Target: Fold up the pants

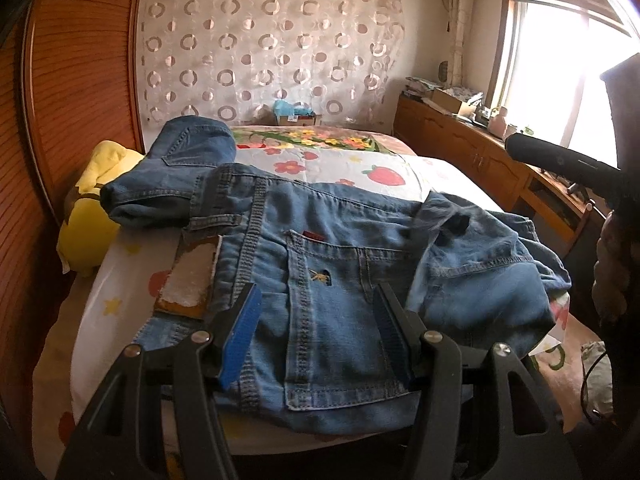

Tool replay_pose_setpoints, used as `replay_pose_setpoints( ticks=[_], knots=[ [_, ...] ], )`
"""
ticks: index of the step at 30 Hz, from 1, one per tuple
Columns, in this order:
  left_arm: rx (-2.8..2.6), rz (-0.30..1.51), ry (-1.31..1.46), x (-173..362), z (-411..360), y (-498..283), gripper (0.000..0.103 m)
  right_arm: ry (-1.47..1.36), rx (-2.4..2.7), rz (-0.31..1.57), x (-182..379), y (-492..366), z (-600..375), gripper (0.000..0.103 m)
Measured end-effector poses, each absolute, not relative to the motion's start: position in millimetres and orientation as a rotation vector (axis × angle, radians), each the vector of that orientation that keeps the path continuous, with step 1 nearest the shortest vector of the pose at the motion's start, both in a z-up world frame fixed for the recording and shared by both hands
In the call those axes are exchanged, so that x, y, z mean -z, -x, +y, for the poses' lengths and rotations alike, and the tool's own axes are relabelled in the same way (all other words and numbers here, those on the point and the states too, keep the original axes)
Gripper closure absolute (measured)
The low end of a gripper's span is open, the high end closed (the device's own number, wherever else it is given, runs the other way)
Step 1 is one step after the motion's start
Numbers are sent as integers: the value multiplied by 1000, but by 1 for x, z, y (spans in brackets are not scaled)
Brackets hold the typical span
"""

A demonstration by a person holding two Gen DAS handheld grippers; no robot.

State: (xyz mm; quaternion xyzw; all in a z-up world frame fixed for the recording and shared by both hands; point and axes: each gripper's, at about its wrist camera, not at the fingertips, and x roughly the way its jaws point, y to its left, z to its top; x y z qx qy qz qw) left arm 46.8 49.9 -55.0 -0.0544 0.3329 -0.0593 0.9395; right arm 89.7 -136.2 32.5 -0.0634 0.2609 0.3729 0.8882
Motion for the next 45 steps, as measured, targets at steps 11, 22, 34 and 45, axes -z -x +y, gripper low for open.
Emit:
replay_pose_setpoints(
  ticks=[11, 22, 34, 45],
  knots=[
    [187, 733, 107, 72, 24, -67, 46, 172, -618, 647, 14, -125, -164, 56],
    [302, 732, 114, 77, 1, -81, 46, 168, -605, 773, 51, -160, -162, 56],
    [392, 797, 61, 96, -32, -90, 74, 154, -658, 898, 72, -187, -162, 97],
    [412, 665, 51, 50, -20, -59, 103, 154, -708, 721, 9, -173, -152, 103]
  ],
)
